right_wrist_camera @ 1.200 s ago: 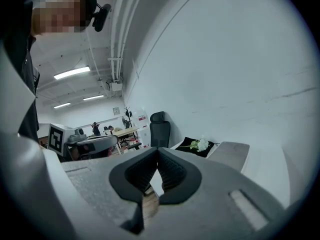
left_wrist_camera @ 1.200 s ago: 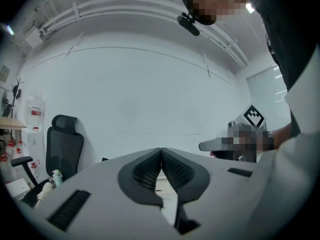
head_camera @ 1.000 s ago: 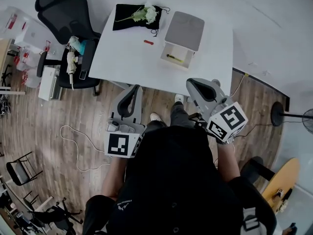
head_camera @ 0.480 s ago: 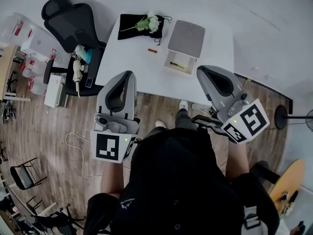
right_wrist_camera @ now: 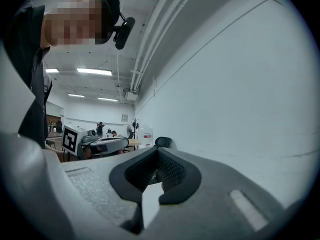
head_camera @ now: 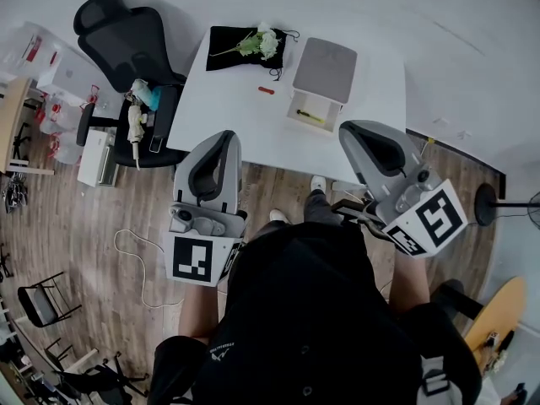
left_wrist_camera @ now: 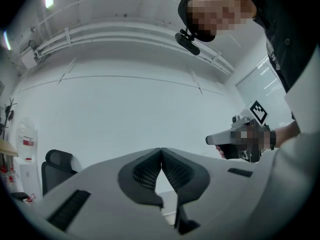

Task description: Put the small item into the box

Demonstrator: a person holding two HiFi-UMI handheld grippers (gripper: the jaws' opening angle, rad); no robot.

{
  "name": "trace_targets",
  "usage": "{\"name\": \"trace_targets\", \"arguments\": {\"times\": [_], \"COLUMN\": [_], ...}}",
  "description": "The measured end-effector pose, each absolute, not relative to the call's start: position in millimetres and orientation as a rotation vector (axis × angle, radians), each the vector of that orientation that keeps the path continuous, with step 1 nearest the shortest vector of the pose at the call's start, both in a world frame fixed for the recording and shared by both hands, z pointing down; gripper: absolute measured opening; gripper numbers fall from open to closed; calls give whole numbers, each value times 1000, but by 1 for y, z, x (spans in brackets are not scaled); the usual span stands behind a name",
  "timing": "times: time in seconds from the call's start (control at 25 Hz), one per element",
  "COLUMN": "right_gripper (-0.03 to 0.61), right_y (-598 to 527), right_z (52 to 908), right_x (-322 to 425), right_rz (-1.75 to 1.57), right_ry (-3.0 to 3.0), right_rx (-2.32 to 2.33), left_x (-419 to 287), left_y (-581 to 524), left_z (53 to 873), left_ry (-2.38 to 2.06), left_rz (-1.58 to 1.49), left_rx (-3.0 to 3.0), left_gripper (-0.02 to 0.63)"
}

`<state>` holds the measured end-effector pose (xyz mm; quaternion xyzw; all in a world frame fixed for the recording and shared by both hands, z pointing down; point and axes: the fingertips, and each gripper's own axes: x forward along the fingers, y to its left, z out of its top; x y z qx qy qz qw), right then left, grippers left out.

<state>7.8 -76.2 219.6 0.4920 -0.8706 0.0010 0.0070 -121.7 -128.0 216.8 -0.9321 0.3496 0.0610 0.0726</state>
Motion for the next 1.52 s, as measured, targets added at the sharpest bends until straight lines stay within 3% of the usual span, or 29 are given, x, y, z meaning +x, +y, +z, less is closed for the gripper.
{"name": "trace_targets", "arguments": {"times": [1.52], "right_gripper": [5], "right_y": [-69], "right_z": [240], "right_x": [-14], "right_rz": [48], "right_ry": [-2717], "right_rx": [1518], "left_x": [-126], "left_y": [-116], "left_z": [237], "left_ry": [1090], "left_rz": [136], "left_rx": [-2832], "left_gripper": [5]}}
